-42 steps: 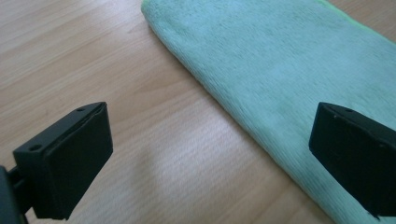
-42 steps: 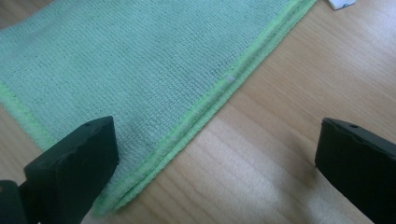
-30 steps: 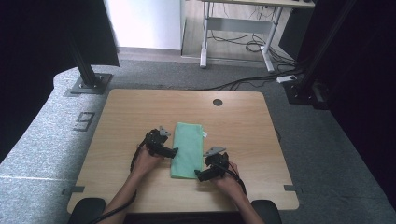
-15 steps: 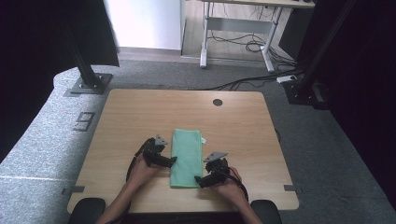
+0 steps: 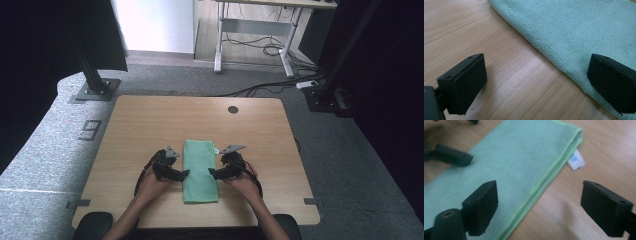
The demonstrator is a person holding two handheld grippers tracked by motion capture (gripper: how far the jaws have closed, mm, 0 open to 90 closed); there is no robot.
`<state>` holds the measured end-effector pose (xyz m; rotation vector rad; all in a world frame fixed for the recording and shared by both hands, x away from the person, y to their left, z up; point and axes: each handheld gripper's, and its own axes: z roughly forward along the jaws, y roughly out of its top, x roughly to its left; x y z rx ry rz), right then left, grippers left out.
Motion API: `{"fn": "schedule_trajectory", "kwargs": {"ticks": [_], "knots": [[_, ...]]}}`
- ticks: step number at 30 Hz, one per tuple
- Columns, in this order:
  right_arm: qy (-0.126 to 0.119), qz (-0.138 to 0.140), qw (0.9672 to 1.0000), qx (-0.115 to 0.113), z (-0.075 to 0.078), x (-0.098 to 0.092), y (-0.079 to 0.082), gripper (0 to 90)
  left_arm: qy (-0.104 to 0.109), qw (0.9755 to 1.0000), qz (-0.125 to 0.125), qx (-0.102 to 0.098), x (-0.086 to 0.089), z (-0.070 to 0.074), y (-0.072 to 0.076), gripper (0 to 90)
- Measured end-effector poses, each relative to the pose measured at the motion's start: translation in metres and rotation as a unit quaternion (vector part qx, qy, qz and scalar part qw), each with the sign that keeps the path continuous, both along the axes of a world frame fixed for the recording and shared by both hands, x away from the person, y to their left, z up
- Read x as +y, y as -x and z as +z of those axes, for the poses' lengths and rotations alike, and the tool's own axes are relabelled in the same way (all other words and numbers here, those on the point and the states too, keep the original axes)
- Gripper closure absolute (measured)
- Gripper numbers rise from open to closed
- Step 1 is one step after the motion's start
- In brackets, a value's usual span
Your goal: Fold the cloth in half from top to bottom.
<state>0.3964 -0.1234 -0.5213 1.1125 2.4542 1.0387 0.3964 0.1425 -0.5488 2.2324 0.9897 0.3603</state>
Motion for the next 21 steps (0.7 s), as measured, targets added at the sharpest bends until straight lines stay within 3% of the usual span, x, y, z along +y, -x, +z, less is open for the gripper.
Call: {"fn": "schedule_trajectory", "kwargs": {"ticks": [13, 21], "knots": [[0.014, -0.012, 0.9998, -0.008, 0.007, 0.017, -0.06, 44.0, 0.002, 1.0, -0.001, 0.0, 0.0, 0.0, 0.002, 2.8], [0.02, -0.023, 0.9995, -0.006, 0.009, 0.027, -0.09, 50.8, 0.003, 1.0, 0.0, 0.0, 0.0, 0.0, 0.002, 2.7]]}}
